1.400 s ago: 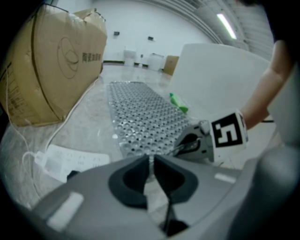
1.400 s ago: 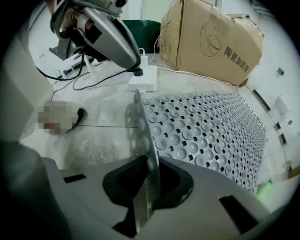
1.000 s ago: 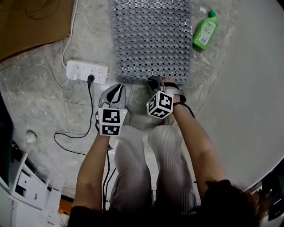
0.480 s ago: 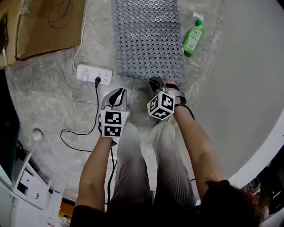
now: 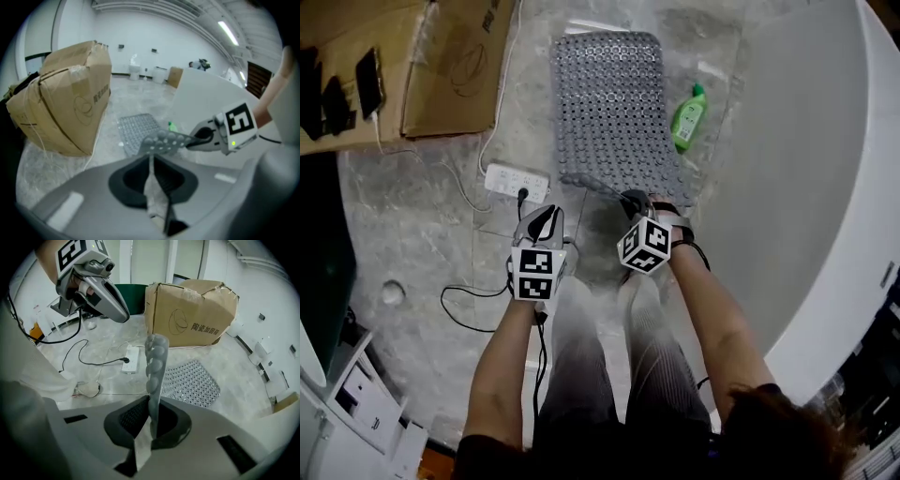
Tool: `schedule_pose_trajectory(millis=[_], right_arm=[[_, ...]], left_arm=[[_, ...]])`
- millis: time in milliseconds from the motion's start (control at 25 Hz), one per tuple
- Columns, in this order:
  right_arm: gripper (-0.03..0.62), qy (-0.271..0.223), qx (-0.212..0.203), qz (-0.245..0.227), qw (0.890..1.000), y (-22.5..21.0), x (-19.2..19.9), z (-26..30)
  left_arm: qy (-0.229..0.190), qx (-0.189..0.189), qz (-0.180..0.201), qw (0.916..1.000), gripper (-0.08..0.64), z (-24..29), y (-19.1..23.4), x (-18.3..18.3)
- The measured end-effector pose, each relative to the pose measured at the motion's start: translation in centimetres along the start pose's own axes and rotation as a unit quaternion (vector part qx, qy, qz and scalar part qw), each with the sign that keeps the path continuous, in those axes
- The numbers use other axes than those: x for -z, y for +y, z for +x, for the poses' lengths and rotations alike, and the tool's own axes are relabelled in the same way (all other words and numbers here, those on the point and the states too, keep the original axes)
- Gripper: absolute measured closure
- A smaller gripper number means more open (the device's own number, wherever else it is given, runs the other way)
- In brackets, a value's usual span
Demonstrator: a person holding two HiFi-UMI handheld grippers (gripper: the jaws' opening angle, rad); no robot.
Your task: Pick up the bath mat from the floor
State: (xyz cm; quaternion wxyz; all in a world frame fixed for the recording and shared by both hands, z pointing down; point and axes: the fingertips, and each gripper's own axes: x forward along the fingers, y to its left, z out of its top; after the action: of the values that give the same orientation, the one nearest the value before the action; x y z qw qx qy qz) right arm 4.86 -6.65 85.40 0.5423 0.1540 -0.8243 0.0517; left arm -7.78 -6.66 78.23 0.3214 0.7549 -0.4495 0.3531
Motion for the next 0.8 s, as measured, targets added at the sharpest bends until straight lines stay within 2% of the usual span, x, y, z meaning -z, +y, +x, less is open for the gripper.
schedule_pose_trajectory(millis=[160, 400, 800], right_arm=[[0.584, -0.001, 0.004, 0.010, 1.000, -0.5, -1.1, -3.9], [0.584, -0.011, 0.023, 0.035, 0.999, -2.0, -3.1, -9.9], [0.584, -0.014, 0.035, 0.068, 0.997, -1.9, -6.6, -19.0]], left_arm=[[-0.005, -0.005, -0.007, 0.9999, 0.525, -3.2, -0.4, -1.9], [-0.014, -0.011, 0.005, 0.9998, 0.525, -8.4, -0.9, -4.3], [-0.047, -0.035, -0.011, 0.9982, 0.526, -17.7, -1.7, -7.3]])
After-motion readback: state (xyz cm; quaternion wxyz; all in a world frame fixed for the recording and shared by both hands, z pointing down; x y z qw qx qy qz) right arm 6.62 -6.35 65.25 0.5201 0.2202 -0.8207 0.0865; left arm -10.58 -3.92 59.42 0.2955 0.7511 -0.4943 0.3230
